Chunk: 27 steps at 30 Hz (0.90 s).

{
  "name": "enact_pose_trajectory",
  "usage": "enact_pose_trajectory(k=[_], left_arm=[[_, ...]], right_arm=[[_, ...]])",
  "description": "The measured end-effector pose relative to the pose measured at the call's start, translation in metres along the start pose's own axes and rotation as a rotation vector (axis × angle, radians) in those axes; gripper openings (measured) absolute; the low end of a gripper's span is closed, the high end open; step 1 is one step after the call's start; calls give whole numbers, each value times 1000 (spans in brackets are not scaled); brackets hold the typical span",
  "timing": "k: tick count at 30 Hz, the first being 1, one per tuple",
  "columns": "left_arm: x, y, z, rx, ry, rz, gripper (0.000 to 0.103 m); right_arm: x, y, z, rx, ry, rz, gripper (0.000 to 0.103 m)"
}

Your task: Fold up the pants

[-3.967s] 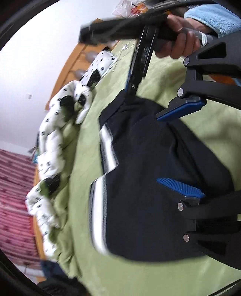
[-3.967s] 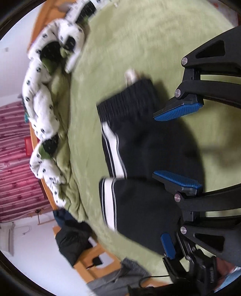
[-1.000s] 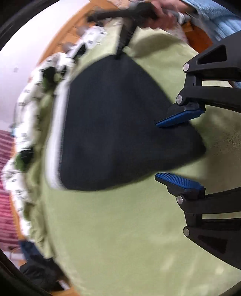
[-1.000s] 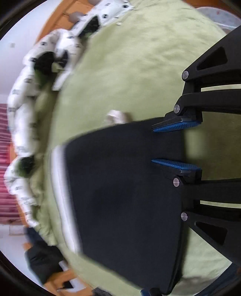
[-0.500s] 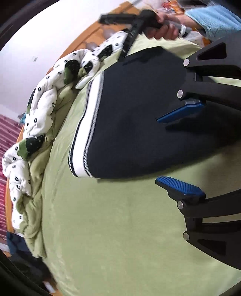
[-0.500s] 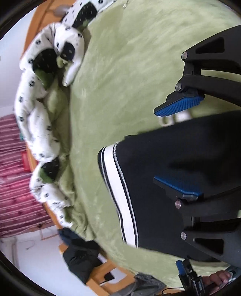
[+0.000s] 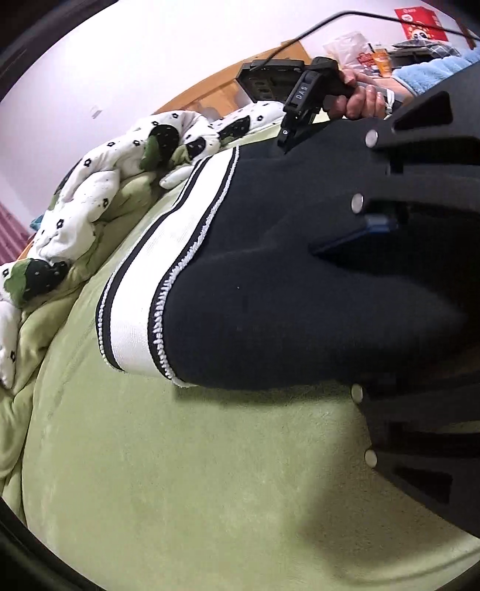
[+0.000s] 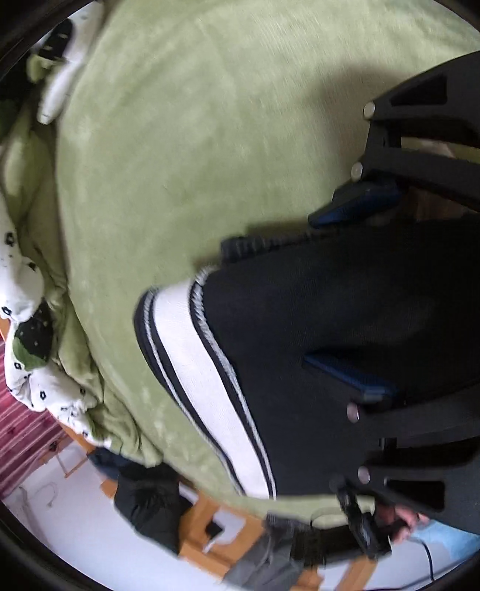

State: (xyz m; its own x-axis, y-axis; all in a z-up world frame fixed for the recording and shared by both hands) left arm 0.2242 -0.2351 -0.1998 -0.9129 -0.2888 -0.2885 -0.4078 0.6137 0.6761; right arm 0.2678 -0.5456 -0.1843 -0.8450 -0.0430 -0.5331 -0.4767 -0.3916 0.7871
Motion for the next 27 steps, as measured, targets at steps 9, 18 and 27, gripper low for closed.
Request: enact_pose_trajectory(k=[9, 18, 27], left_arm=[[-8, 36, -34, 32, -35, -28, 19], [-53, 141, 28, -17, 49, -107, 18], [-60, 148, 143, -256, 117, -122, 32]], right_arm=[[2, 42, 16, -83, -195, -140, 22], [-12, 46, 151, -103, -115, -217, 20], [-8, -41, 258, -13, 112, -106, 24]])
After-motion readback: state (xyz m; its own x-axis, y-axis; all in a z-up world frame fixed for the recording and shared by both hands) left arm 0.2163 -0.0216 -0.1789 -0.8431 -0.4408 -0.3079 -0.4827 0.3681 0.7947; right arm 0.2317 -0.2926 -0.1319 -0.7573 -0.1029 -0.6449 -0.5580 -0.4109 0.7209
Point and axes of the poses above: each gripper's, at about its wrist camera, not at the fingertips, and y roughly against the way its jaws point, z to its left, x to its underside, the point moved 7 cm from there along -y, roughly the way its jaws point, and after that the axes turned 15 degrees about y, right-handed, at the moved point
